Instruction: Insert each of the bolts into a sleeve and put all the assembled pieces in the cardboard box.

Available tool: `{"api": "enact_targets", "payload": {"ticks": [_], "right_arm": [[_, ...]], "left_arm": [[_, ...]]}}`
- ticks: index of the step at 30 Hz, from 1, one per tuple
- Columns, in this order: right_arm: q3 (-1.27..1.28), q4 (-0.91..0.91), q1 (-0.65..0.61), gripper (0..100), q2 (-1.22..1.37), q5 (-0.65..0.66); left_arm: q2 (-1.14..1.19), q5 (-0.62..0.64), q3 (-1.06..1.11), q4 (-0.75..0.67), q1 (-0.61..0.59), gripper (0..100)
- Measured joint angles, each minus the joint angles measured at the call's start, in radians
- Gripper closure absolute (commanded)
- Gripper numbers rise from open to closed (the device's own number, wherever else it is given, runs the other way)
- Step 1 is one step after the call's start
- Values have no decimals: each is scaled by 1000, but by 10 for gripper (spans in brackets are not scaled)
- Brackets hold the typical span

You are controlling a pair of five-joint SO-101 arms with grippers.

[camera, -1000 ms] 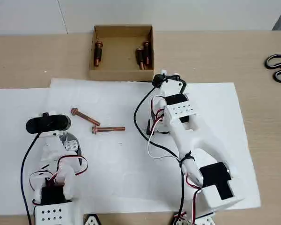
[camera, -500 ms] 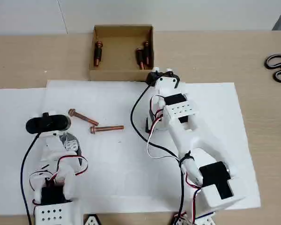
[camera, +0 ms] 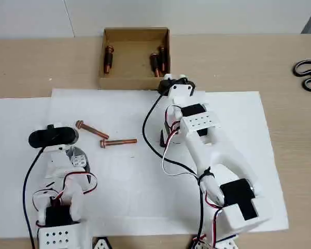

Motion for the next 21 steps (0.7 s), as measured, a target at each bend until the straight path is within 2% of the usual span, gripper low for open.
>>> {"api": "enact_targets", "payload": {"ticks": [17, 19, 21], "right_arm": [[0, -34, -2, 861, 6, 37], [0, -34, -2, 887, 6, 37], [0, -34, -2, 959, 6, 37]], "left_arm": [[0, 0, 0, 0, 0, 994], [0, 0, 0, 0, 0, 994], [0, 0, 0, 0, 0, 994]]}}
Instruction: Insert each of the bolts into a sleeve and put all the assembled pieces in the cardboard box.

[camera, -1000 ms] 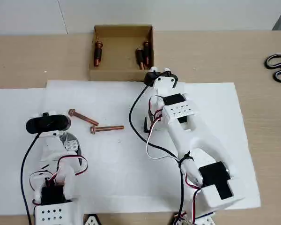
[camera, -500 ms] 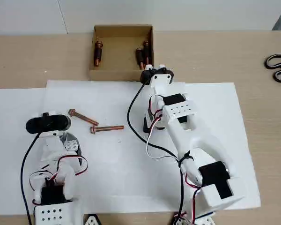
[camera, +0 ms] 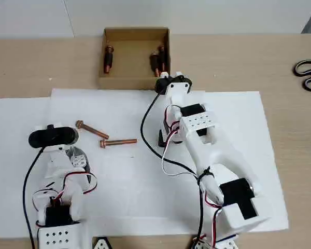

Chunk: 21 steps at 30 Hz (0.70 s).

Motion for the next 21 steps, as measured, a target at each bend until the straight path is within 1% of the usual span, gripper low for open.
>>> {"api": "enact_targets", "payload": {"ticks": [1, 11, 15, 21], "right_arm": [[0, 0, 2, 995, 0, 0], [-5, 8, 2, 996, 0, 0], [-46, 101, -2, 996, -43, 0], [-72, 232, -3, 997, -192, 0]], "left_arm": [[0, 0, 0, 0, 0, 994], [0, 0, 0, 0, 0, 994], [0, 0, 0, 0, 0, 994], [0, 0, 0, 0, 0, 994]]}}
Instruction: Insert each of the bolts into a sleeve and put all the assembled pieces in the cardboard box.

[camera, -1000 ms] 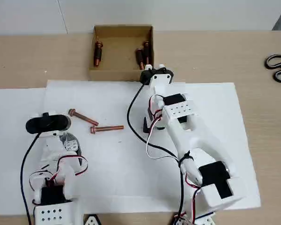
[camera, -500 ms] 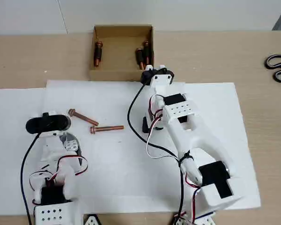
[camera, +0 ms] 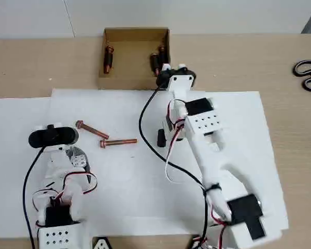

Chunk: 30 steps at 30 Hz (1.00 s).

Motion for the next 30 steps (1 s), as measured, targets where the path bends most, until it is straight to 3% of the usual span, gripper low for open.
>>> {"api": "enact_targets", "payload": {"ticks": [17, 25, 30], "right_arm": [[0, 199, 5, 997, -443, 0], [0, 364, 129, 997, -571, 0], [0, 473, 201, 997, -644, 0]], "left_arm": [[0, 0, 0, 0, 0, 994], [0, -2, 0, 2, -3, 994], [0, -2, -114, 86, -3, 994]]}}
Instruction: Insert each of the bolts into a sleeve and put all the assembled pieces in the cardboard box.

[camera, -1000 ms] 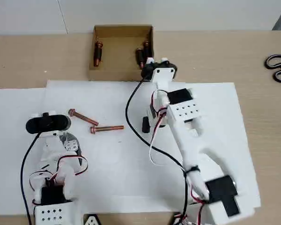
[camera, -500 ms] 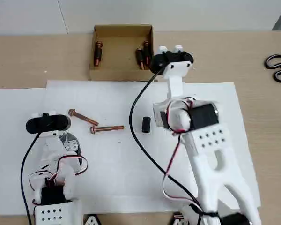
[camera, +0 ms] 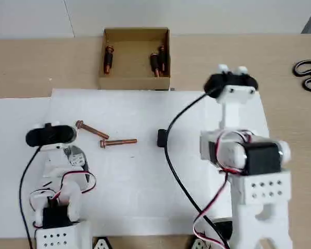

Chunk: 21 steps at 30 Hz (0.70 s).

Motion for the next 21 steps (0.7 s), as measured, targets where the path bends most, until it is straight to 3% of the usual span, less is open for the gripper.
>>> {"api": "enact_targets", "payload": {"ticks": [10, 21], "right_arm": [[89, 21, 32, 997, -100, 0], [212, 21, 31, 997, -227, 0]], "left_arm": [[127, 11, -362, 239, 37, 994], [770, 305, -861, 239, 64, 993]]}}
